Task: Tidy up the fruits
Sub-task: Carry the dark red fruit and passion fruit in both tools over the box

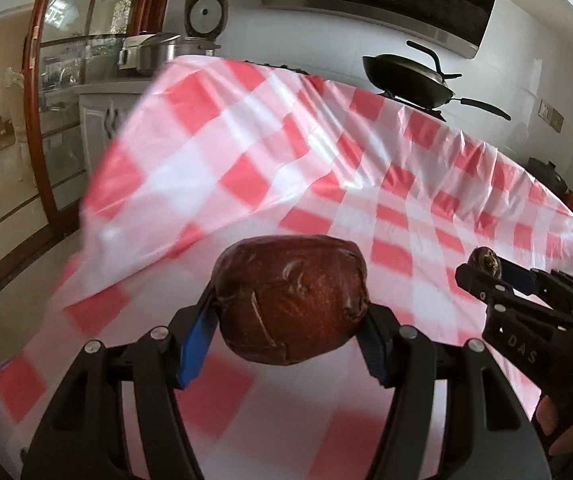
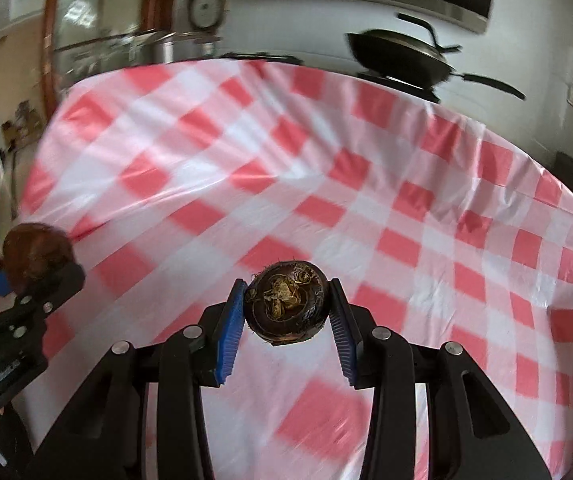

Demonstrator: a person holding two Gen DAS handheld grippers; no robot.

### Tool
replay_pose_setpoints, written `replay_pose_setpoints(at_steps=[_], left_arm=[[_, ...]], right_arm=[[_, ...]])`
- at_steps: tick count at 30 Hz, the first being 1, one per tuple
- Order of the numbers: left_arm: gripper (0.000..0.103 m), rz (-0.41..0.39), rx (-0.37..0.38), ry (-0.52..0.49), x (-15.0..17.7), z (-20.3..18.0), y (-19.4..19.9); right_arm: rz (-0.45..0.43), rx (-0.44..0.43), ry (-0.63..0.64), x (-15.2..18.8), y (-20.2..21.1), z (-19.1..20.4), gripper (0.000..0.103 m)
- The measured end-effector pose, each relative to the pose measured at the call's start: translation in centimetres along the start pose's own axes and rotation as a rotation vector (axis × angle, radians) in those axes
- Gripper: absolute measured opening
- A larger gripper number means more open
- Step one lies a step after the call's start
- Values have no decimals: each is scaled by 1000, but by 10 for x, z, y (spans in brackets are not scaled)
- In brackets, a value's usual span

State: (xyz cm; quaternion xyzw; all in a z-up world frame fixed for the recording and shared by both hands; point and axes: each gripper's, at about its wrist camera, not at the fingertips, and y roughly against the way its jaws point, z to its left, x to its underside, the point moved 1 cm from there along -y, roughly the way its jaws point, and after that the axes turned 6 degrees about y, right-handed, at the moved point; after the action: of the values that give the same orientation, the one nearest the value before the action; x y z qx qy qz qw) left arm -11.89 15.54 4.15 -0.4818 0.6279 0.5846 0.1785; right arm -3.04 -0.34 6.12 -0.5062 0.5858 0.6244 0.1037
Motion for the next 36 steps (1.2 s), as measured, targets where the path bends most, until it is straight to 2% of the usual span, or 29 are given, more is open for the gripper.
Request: replay_pose_setpoints(at_steps=[9, 16, 22, 24, 28, 31, 33, 36], left_arm=[[63, -25, -119, 9, 35, 85, 70], [63, 19, -233, 77, 69, 162, 104], [63, 97, -319, 155, 108, 223, 117], [63, 118, -337, 176, 119, 236, 118], [63, 172, -382, 216, 140, 264, 117], [63, 198, -398, 249, 151, 281, 119], [63, 209, -413, 268, 157, 292, 122], [63, 228, -441, 292, 165, 306, 127]], right_arm=[[-40, -91, 188, 13, 56, 107, 40], [-31, -208, 382, 30, 78, 202, 40], [0, -290, 562, 58, 83, 278, 40], [13, -307, 610, 67, 82, 296, 40], [-36, -261, 720, 79, 86, 329, 41], [-26, -320, 712, 77, 89, 341, 40], [-48, -330, 772, 83, 95, 356, 40], [-50, -391, 816, 91, 100, 374, 40]])
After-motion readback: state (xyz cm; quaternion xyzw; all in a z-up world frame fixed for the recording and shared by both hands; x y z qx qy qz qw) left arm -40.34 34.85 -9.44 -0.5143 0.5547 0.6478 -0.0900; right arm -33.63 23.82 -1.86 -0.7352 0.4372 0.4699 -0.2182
